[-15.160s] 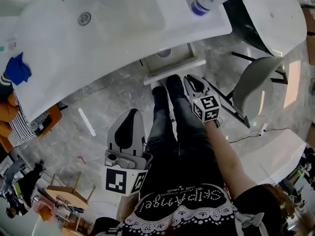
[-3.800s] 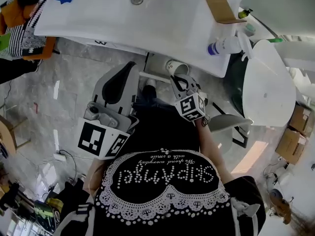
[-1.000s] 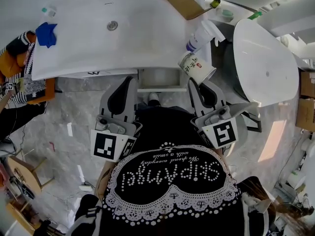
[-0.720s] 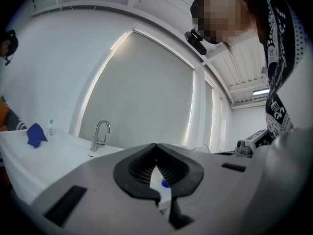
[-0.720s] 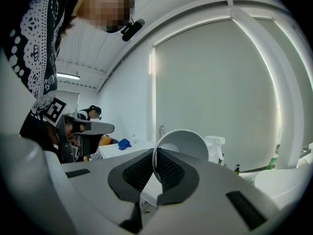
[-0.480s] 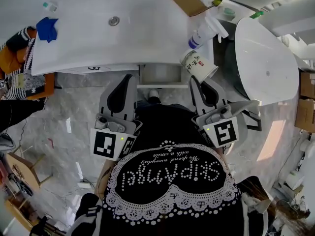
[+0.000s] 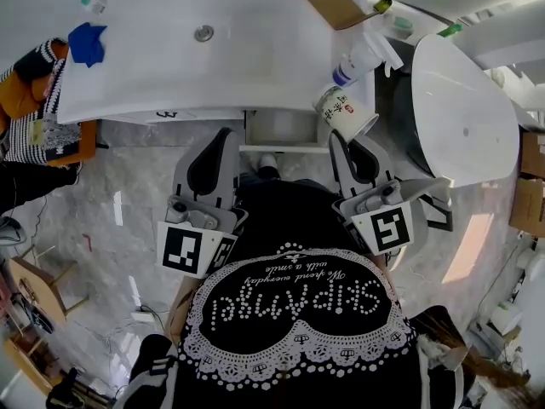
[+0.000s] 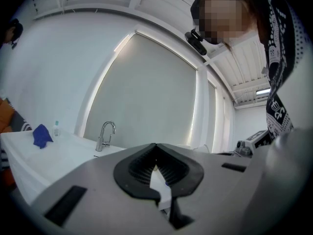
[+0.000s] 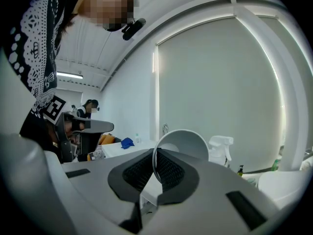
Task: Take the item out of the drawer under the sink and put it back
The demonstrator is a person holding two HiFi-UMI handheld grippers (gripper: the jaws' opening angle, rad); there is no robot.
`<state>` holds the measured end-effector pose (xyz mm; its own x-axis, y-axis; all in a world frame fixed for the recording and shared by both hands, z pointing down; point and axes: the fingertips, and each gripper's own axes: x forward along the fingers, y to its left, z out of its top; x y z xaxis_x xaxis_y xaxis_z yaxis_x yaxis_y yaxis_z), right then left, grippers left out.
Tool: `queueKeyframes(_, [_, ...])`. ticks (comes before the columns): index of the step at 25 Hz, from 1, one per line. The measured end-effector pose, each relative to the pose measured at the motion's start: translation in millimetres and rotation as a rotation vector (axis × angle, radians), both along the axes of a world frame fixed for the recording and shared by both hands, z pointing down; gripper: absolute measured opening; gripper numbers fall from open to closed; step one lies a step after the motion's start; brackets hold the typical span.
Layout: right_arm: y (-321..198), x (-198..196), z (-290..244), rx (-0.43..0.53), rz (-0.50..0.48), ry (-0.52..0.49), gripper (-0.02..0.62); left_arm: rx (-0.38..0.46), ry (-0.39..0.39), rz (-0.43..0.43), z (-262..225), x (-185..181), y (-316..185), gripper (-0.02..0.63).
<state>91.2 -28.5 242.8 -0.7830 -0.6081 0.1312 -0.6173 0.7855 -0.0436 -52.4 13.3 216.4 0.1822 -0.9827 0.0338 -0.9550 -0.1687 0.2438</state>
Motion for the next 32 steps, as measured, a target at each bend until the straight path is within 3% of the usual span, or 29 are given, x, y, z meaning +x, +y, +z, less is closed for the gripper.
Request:
queueKeyframes(13, [0.0,-0.3,-0.1,-0.008,0.008,0.002,0.026,-0.005,-0.008,0.042,0.4,5.7,-1.4,0.003])
queueKeyframes(23, [1.4,-1.5,2.4,-0.015,0.006,0.010,0.026,0.025,0.030,0.096,-2.3,12.4,-0.1,0.003])
queueKeyframes(32, [0.7,4.2,2.2,-0.024,0.020,0.003,0.026,-0.023,0.033,0.055,4.6,7.6,-2.4,0.003])
